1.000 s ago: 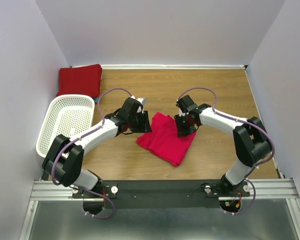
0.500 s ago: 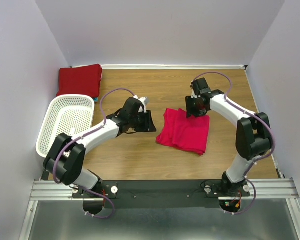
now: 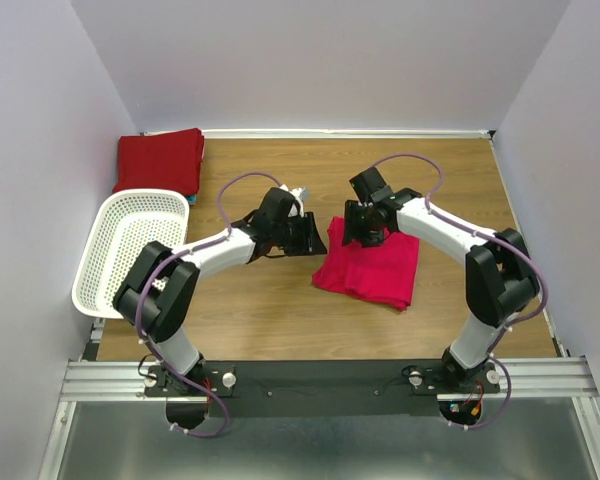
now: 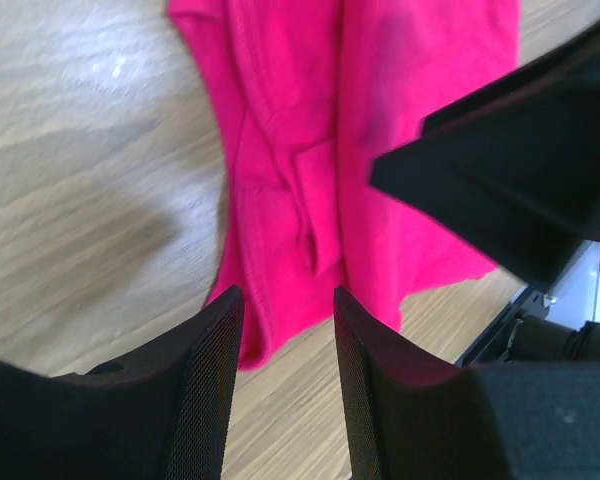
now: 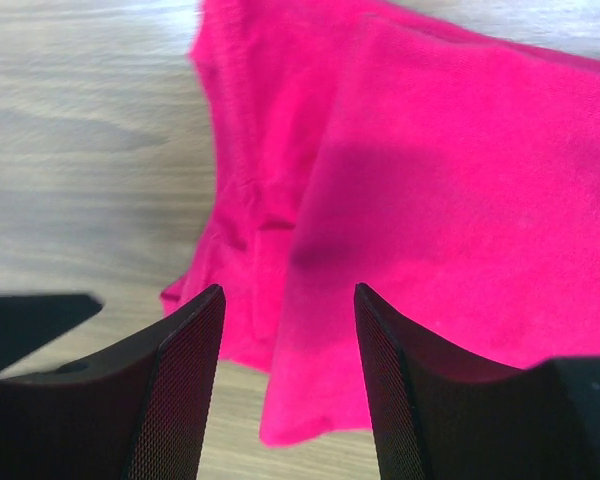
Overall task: Fold and stack the t-shirts
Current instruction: Fold the tshirt
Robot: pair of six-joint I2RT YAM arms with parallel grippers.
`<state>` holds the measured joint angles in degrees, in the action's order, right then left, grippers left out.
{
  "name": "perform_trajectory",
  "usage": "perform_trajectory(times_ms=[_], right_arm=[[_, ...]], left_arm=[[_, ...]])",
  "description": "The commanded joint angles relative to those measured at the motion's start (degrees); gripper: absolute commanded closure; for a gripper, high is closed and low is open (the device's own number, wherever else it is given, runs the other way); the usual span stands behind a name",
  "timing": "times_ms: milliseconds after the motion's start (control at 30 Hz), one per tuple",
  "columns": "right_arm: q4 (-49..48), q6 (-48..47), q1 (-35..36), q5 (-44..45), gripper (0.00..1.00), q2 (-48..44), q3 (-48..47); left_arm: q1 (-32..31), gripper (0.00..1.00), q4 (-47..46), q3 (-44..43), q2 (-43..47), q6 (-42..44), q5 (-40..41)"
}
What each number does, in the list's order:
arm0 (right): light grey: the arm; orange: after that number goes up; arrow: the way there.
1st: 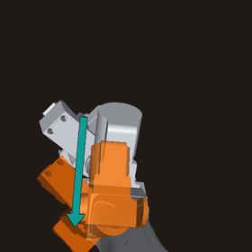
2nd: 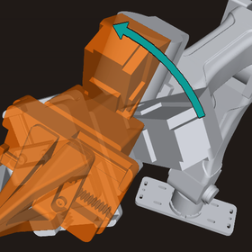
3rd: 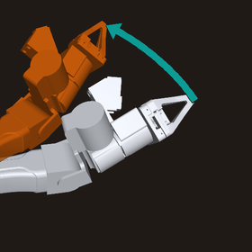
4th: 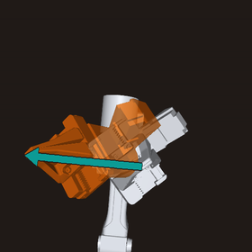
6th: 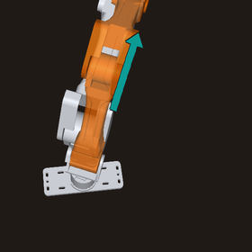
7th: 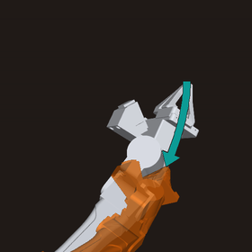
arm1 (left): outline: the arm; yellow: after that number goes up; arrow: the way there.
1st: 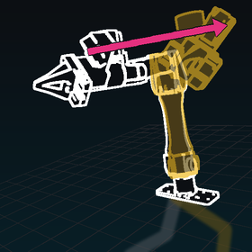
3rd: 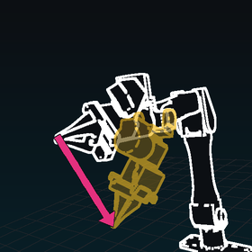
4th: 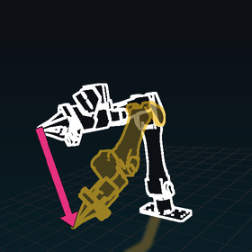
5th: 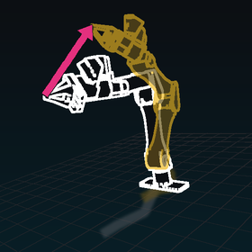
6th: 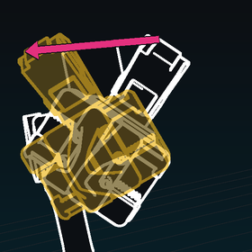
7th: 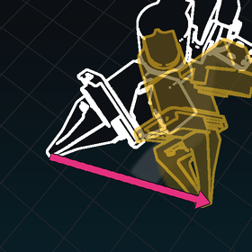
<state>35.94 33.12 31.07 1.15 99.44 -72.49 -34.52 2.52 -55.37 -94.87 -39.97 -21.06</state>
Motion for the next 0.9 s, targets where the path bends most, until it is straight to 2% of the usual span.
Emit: perform_trajectory(times_ms=[0, 300, 400, 533, 567, 733, 867], right_arm=[[1.1, 3.5, 0.6, 4.6, 0.39, 2.6, -1.5], [0.9, 3.1, 0.7, 5.6, 0.57, 5.3, -1.2], [1.0, 2.6, 0.7, 5.8, 0.7, 5.8, -1.4], [1.0, 2.0, 0.7, 5.5, 0.96, 5.2, -1.3], [1.0, 1.9, 0.7, 5.5, 0.99, 4.6, -1.3], [1.1, 1.1, 0.7, 5.4, 0.99, 3.2, -0.9], [1.3, 0.9, 0.7, 4.9, 0.99, 2.9, -0.9]], left_arm=[[-0.2, 0.51, -2.3, -1.9, -1.3, -0.5, -1.8], [-1.1, 0.51, -5.5, -4.5, -5.4, -0.6, -4.8], [-1.5, 0.51, -6.2, -5.8, -6.7, -0.6, -4.9], [-1.6, 0.51, -7.8, -7.1, -9.6, -0.8, -6.4], [-1.5, 0.51, -8.4, -7.4, -10.2, -0.9, -6.7], [-2.1, 0.52, -10.1, -9.6, -14.8, -1.4, -8.6], [-2.7, 0.58, -12.1, -10.3, -17.6, -2.2, -10.1]])
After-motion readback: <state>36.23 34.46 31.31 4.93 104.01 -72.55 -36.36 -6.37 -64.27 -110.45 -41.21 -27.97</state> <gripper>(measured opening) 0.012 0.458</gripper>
